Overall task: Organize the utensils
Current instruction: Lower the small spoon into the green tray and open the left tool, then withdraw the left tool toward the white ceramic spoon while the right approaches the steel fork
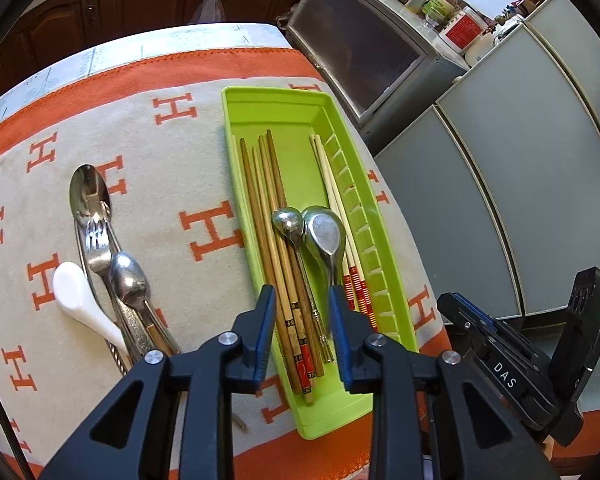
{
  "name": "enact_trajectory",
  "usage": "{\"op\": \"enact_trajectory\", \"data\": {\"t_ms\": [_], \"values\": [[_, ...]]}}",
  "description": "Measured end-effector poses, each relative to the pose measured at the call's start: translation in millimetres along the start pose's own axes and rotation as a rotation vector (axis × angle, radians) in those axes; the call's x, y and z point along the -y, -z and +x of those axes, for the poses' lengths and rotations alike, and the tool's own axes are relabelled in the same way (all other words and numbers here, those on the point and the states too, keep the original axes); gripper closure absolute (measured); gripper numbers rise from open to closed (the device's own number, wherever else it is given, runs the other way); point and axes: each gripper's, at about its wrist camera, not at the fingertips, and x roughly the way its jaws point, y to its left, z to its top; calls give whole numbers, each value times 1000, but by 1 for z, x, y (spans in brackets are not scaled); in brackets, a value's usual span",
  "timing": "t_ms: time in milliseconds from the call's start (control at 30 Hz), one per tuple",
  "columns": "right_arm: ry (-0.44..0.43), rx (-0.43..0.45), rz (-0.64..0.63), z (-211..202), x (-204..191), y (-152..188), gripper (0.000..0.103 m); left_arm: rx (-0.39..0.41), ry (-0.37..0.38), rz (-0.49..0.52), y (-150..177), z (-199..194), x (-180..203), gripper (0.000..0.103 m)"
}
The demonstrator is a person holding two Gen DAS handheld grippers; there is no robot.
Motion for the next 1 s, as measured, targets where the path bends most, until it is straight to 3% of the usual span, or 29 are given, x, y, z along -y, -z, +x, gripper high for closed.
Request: {"op": "enact_trajectory", "data": {"t_ms": [133, 400, 500, 833, 1000], "values": [[-2, -4, -7, 0, -3, 1, 88, 20, -15, -13, 7, -8, -7, 59], [-9, -16, -40, 4, -18, 6, 88, 42, -90, -81, 26, -22, -43, 53], [-14, -21, -63, 6, -27, 8, 88, 87, -154, -100, 36, -35, -59, 47], [-29, -33, -144, 10, -64, 15, 88, 210, -334, -118, 65, -79, -102, 42], [-48, -34, -209, 5, -88, 16, 88, 235, -359, -121, 72, -91, -111, 37]]}}
